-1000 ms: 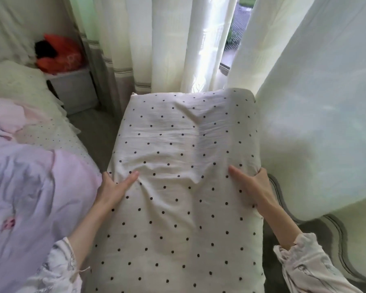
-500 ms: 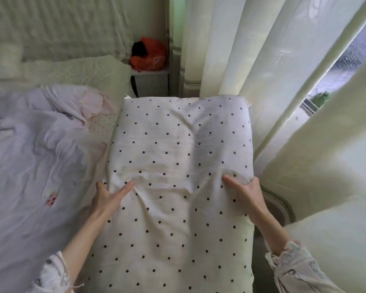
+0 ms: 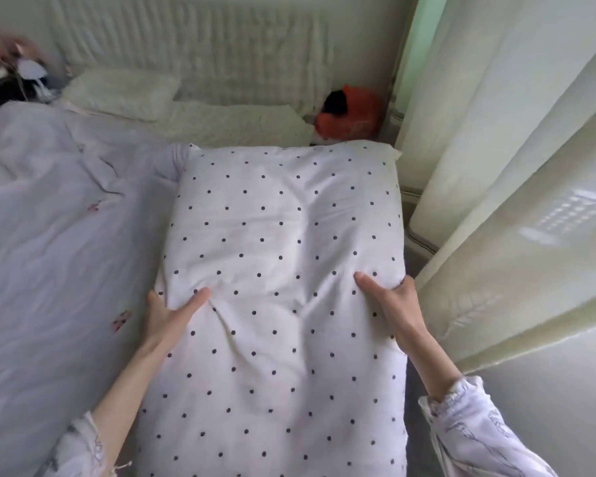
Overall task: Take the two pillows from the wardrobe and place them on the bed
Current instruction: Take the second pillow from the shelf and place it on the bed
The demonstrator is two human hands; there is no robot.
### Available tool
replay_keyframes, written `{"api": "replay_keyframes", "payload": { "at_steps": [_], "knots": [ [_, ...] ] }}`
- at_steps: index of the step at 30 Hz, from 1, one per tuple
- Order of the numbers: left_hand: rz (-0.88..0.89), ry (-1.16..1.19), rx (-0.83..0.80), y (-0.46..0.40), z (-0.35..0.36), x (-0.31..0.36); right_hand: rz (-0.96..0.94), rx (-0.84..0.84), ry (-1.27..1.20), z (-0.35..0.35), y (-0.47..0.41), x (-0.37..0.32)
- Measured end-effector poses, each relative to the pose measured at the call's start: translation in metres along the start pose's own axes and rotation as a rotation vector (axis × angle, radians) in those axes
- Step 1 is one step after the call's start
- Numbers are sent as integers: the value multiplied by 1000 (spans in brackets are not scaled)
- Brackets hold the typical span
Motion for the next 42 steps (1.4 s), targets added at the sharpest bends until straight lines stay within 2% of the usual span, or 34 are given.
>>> {"api": "replay_keyframes", "payload": {
  "at_steps": [5,9,15,19,27,30,35,42],
  "knots": [
    [-81,-7,48,-57,18,25,0,-67,3,40,-89,-12],
    [-76,37,89,-139,43,72,-16,-77,34,83,-190,-40],
    [-74,80,40,-248,82,138,-39,-54,33,118,-303,-96],
    [-116,76,-23,-302,114,163,-6,-23,22,127,-365,-106],
    [-145,69,12,-402,165,222,36,-34,83,165,-506,-132],
    [-136,94,63,-450,182,253,35,-87,102,192,-574,-154],
    [-226,91,96,-524,210,305,11,-195,110,235,-685,-212],
    [-251,150,111,-613,246,366,-8,-216,135,282,-806,-262]
  ]
}}
Point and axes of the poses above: each hand's wrist, its own y-axis away from the middle knuckle, its own z-axis out of the palm, x = y × z, the point moved 10 cm from there along -y, towards the middle knuckle, and after that the axes turned 9 degrees about -y, right-handed, at the moved point
